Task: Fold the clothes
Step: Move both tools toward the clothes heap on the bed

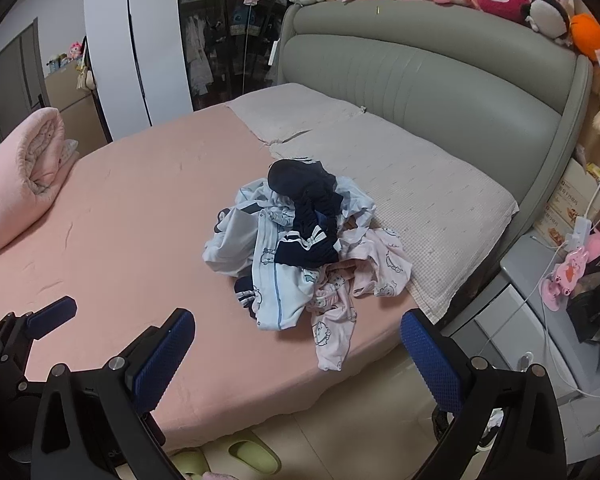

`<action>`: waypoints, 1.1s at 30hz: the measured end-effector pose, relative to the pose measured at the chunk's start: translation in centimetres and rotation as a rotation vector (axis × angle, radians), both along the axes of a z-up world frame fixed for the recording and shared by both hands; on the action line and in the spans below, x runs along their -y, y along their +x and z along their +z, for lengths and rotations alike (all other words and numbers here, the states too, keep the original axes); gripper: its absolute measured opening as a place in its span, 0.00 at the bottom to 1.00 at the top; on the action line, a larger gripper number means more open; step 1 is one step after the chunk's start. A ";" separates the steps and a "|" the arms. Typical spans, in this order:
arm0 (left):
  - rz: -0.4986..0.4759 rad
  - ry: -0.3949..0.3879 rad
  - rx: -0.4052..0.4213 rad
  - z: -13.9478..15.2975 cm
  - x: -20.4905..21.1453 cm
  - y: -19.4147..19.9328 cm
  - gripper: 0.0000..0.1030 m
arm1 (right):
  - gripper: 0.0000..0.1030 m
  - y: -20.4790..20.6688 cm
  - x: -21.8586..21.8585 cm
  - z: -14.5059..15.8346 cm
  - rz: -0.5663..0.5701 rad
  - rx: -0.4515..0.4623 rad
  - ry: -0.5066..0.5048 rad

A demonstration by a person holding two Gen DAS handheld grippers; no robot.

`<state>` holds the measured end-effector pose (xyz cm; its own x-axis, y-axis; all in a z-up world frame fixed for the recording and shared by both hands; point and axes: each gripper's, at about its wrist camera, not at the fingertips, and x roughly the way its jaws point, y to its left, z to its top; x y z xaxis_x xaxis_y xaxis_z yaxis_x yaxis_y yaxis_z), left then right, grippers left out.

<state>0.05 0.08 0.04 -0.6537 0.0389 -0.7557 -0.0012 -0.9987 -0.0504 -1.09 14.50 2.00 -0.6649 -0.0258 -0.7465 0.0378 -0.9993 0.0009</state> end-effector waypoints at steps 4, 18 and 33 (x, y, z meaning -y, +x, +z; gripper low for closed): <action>0.000 -0.007 -0.001 0.3 -0.7 0.5 1.00 | 1.00 0.0 0.0 0.0 -0.003 -0.002 0.004; 0.014 0.042 0.041 -1.8 0.9 -1.4 1.00 | 1.00 -0.5 -0.1 -0.1 0.027 -0.026 -0.007; 0.051 0.112 0.061 -5.5 3.6 -4.9 1.00 | 1.00 -5.0 -1.3 -3.8 0.050 -0.032 0.080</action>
